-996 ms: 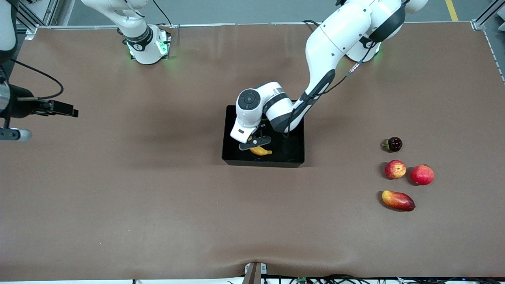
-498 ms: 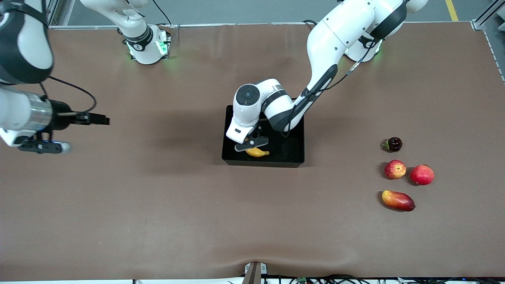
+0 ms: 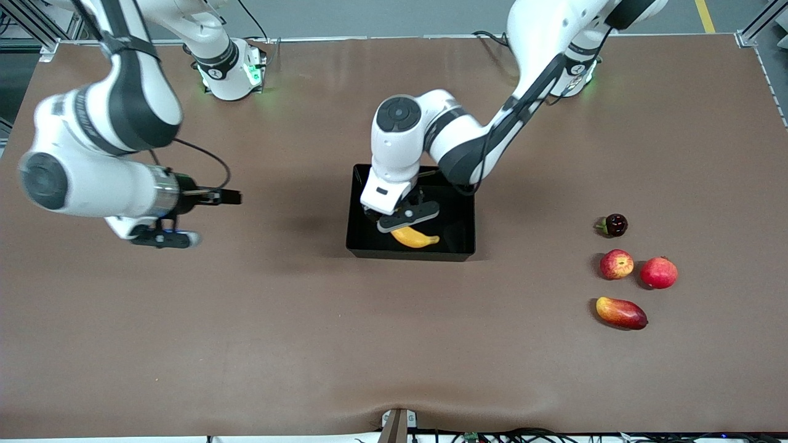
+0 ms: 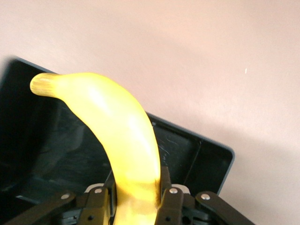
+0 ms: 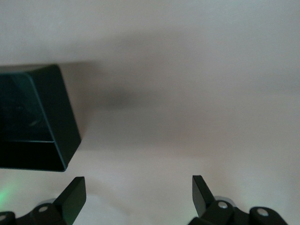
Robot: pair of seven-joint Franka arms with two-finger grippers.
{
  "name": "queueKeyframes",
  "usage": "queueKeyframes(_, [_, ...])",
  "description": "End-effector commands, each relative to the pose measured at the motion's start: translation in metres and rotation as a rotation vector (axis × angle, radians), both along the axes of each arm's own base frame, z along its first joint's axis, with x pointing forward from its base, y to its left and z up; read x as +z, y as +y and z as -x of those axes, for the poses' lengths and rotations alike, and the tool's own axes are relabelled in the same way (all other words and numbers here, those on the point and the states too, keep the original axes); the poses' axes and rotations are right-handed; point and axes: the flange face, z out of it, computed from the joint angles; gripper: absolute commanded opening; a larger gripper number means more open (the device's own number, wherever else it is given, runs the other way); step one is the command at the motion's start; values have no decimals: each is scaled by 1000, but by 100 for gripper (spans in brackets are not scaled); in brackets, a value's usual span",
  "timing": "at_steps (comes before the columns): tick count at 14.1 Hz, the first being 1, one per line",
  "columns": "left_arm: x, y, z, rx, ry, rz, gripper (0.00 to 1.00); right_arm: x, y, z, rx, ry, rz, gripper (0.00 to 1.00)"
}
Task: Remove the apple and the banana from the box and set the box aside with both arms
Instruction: 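Grasp the banana with the left gripper while the right gripper approaches the box, then carry the banana toward the fruits while the right gripper grips the box rim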
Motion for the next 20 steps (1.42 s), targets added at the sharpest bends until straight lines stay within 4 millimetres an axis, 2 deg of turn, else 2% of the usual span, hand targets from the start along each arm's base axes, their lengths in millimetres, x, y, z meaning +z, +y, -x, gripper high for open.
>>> queueKeyframes(1, [56, 43, -14, 82, -7, -9, 0, -51, 64, 18, 31, -27, 2, 100])
queueKeyframes(3, [91, 85, -38, 122, -12, 13, 0, -91, 123, 29, 23, -79, 25, 100])
queueKeyframes(4, [104, 111, -52, 116, -23, 3, 0, -101, 139, 30, -1, -100, 33, 100])
queueKeyframes(7, [112, 197, -92, 76, 33, -38, 0, -122, 174, 42, 9, -125, 37, 100])
queueKeyframes(10, [111, 266, -122, 36, 50, -33, 0, -141, 213, 59, -12, -159, 46, 100])
queueKeyframes(13, [104, 321, -142, -27, 60, -51, 0, -157, 225, 63, -26, -179, 49, 100])
queueKeyframes(14, [100, 339, -146, -35, 67, -58, 0, -161, 228, 65, -24, -178, 53, 93])
queueKeyframes(15, [96, 353, -149, -52, 74, -63, 0, -166, 228, 66, -24, -174, 58, 76])
queueKeyframes(17, [78, 395, -153, -85, 117, -78, 0, -170, 228, 67, -15, -173, 69, 21])
queueKeyframes(18, [66, 412, -152, -104, 141, -84, 0, -170, 228, 67, -18, -173, 70, 0])
queueKeyframes(19, [59, 427, -152, -110, 155, -86, 0, -169, 228, 66, -24, -172, 71, 0])
queueKeyframes(20, [49, 433, -152, -110, 171, -89, 0, -170, 225, 64, -31, -170, 73, 0])
